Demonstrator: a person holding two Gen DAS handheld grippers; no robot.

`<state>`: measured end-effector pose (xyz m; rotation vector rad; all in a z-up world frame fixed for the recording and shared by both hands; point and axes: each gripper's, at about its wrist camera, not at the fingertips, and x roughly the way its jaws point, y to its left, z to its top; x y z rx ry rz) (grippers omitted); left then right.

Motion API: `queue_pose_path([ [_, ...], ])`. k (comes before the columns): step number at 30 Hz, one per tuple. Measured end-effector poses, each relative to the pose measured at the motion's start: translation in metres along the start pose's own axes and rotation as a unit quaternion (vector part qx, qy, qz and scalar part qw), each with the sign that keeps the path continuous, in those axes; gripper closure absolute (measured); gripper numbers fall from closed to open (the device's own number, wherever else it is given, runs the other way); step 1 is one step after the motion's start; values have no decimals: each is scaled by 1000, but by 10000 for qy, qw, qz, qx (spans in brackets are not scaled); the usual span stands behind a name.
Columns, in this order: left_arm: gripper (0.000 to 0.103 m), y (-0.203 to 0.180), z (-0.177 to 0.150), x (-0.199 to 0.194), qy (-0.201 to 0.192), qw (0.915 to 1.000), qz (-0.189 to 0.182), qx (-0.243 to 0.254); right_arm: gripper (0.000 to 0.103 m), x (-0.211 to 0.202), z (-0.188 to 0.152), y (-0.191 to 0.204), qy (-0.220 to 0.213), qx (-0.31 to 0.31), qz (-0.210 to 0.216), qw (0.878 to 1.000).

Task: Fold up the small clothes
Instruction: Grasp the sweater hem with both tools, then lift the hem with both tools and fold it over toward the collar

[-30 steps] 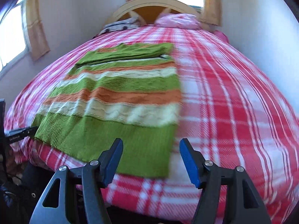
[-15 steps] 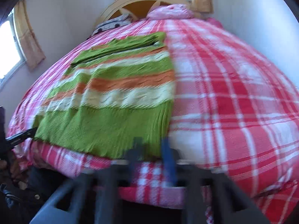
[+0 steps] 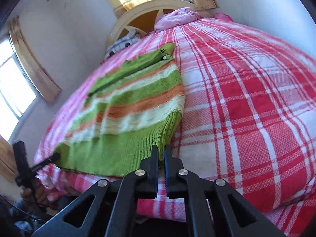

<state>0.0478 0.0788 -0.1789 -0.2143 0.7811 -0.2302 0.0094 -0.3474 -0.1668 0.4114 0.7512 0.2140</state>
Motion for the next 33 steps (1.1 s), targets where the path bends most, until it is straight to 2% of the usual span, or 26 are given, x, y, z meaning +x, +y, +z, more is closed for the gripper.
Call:
queue_pose_path([
  [1,98,1,4,-2,-46,9999,-102,-71,99,-3,3,1,-66,11,66,10000],
  [5,98,0,19,-8,-283,9996,-83,2,99,-15,22,7,-355,80,269,9990],
  [11,98,-1,44,-13,-558,9982,-184,-82,100,-18,52,12,-693,149,300,9970],
  [21,98,0,79,-18,-960,9945,-333,-253,100,-21,91,26,-1025,-28,465,9936],
  [33,98,8,116,-6,-1113,9927,-255,-391,100,-7,137,34,-1163,-18,557,9916],
])
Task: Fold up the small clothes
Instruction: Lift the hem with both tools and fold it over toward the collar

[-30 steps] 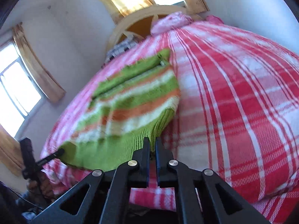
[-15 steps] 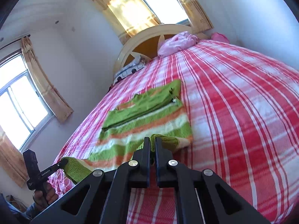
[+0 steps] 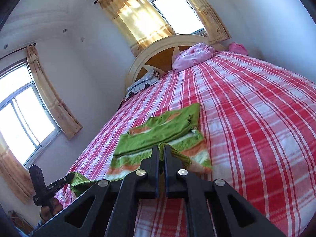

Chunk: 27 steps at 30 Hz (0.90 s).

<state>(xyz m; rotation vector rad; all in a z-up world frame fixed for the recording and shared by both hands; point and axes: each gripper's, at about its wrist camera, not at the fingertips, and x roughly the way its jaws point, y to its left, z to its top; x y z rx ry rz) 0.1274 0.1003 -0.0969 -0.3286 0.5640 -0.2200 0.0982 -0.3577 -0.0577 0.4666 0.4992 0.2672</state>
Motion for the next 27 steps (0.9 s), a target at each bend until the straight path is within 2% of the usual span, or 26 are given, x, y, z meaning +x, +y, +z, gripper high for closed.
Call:
queue_pose_path([
  [13,98,3,62,34,-294,9995,54,-47,100,53,65,12,-98,-178,16,9998],
  [27,98,9,117,96,-258,9990,301,191,100,127,118,2,77,-353,-307,9989],
])
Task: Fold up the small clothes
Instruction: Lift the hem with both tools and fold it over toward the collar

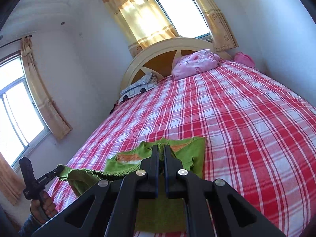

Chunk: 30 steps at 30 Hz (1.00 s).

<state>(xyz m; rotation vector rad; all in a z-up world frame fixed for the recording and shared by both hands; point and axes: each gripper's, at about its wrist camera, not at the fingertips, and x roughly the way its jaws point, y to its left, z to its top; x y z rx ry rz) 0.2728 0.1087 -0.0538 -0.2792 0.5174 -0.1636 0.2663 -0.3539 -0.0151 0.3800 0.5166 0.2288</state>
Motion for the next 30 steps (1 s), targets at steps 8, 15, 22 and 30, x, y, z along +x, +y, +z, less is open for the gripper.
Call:
queue_pose_path([
  [8,98,8,20,55,164,9998,95,3,100,59,25,-16,219,11,-203,9996],
  [15,98,20,23,123,548,9979,331,46,100,126,31,-39,563,91,-423,9975],
  [22,98,28,9,177,953,9933,642,125,100,196,22,-70,1043,147,-824,9910],
  [30,90,16,-1,203,1093,9851,1137,682,98,253,8,-91,1425,12,-1171,9828],
])
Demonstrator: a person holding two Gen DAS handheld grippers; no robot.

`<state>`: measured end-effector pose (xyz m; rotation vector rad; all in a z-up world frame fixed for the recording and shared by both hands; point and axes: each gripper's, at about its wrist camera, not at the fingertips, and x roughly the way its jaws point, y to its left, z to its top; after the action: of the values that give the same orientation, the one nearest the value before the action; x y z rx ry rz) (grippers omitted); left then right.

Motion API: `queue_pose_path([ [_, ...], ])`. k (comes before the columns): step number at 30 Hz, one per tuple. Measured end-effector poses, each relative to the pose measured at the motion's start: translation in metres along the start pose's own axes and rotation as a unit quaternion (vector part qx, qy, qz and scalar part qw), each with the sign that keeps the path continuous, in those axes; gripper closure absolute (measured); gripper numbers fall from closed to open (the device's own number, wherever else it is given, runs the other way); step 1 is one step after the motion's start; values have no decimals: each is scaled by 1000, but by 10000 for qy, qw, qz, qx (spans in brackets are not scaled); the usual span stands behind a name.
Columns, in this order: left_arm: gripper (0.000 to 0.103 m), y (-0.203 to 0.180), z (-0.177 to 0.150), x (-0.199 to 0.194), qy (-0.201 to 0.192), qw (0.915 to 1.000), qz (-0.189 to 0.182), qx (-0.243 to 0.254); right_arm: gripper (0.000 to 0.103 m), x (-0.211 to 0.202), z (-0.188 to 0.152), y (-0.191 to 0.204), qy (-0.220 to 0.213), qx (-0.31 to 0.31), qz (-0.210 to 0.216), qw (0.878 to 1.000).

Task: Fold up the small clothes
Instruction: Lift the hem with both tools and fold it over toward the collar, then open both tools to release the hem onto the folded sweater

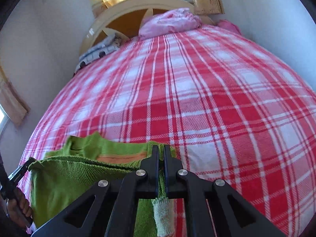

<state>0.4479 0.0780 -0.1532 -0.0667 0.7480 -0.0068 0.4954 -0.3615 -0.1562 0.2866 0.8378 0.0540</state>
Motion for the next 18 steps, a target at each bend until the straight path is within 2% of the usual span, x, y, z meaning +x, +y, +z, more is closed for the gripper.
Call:
queue_pose_path([
  [3,80,-3,-3,2,103,9999,85,73,93,11,-1,3,96,-193,-204,9996],
  [4,67,-3,-4,0,67,9999,107,83,74,11,-1,4,93,-258,-286,9992],
  [5,49,-5,-5,-5,5,9999,125,109,41,9,-2,4,76,-316,-320,9990],
  [6,39,-6,-5,-12,-90,9997,165,165,24,6,-2,4,33,-338,-309,9989],
  [7,30,-8,-5,-17,-192,9995,184,190,24,-1,-4,2,-65,-378,-185,9991],
  [9,30,-9,-4,-29,-372,9988,184,261,24,-8,-7,2,-107,-470,-155,9987],
  [11,30,-8,-6,-37,-391,9984,265,299,24,-18,-14,-1,-120,-543,-278,9981],
  [14,30,-1,-16,-42,-303,9985,357,280,25,-35,-26,-5,-100,-561,-112,9983],
  [16,32,4,-24,-35,-134,9982,445,379,37,-41,-33,-4,-19,-676,-102,9977],
  [17,37,6,-28,-32,-75,9979,511,389,50,-42,-37,-3,83,-753,-103,9971],
  [18,40,9,-30,-29,-10,9981,507,362,56,-42,-39,-2,127,-793,-103,9967],
])
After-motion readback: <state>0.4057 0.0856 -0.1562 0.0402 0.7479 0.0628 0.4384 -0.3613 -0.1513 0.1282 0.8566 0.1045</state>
